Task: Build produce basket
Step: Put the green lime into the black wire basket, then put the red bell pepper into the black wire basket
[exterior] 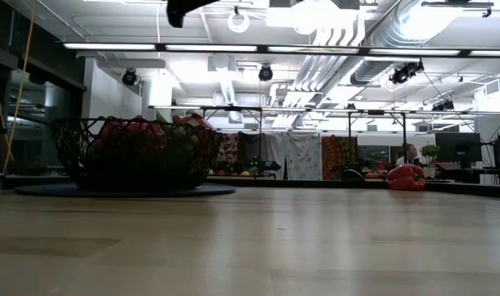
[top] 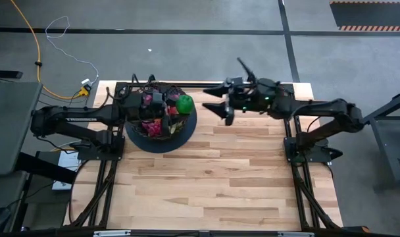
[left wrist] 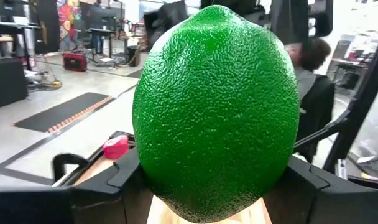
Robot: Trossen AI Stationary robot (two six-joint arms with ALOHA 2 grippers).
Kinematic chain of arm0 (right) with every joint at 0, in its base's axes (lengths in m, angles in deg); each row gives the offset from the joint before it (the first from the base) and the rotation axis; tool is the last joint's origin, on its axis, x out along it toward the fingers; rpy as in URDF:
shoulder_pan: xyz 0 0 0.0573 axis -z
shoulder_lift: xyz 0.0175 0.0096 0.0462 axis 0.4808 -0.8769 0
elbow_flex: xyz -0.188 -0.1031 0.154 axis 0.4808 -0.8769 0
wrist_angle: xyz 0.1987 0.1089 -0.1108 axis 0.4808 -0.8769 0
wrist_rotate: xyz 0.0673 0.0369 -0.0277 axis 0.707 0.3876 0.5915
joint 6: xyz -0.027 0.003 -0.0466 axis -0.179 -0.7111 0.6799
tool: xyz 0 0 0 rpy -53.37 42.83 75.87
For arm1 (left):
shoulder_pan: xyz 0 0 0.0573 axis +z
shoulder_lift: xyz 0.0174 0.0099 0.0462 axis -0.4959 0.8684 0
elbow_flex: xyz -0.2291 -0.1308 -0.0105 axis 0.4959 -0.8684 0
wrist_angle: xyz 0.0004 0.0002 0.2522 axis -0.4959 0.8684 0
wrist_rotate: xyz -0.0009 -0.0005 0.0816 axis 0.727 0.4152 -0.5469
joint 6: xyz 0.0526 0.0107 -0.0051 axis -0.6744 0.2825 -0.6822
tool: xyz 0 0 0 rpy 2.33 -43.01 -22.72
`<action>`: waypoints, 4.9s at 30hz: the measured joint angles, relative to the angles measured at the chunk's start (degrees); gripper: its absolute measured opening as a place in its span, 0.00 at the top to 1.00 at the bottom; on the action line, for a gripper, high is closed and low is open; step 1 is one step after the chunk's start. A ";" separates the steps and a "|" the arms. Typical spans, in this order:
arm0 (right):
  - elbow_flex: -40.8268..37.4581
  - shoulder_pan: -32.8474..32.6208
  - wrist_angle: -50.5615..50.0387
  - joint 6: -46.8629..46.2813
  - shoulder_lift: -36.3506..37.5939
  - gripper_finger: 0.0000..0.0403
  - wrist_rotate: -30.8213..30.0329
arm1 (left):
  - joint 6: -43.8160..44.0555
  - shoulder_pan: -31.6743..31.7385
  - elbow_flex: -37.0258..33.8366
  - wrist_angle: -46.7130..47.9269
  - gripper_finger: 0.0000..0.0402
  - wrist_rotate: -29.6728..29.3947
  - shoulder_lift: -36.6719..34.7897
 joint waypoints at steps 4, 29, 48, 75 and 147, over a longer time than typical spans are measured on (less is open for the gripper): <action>0.00 1.04 -5.09 2.68 4.58 0.24 -0.21 | -0.03 1.39 0.00 6.64 0.44 -2.40 -5.13; 0.00 3.37 -25.32 5.25 15.44 0.24 -8.47 | 31.53 3.16 0.00 71.30 0.44 -23.94 -19.48; 0.00 3.35 -26.96 4.83 14.93 0.24 -12.24 | 40.78 3.15 -0.02 82.48 0.34 -23.63 -2.81; 0.00 3.35 -26.96 1.13 15.00 0.24 -12.04 | 7.70 1.30 9.83 30.21 0.18 -12.14 -14.37; -6.01 50.38 -63.17 -13.35 -21.95 0.24 -34.78 | 11.27 2.73 -7.74 -3.76 0.18 -7.65 -19.21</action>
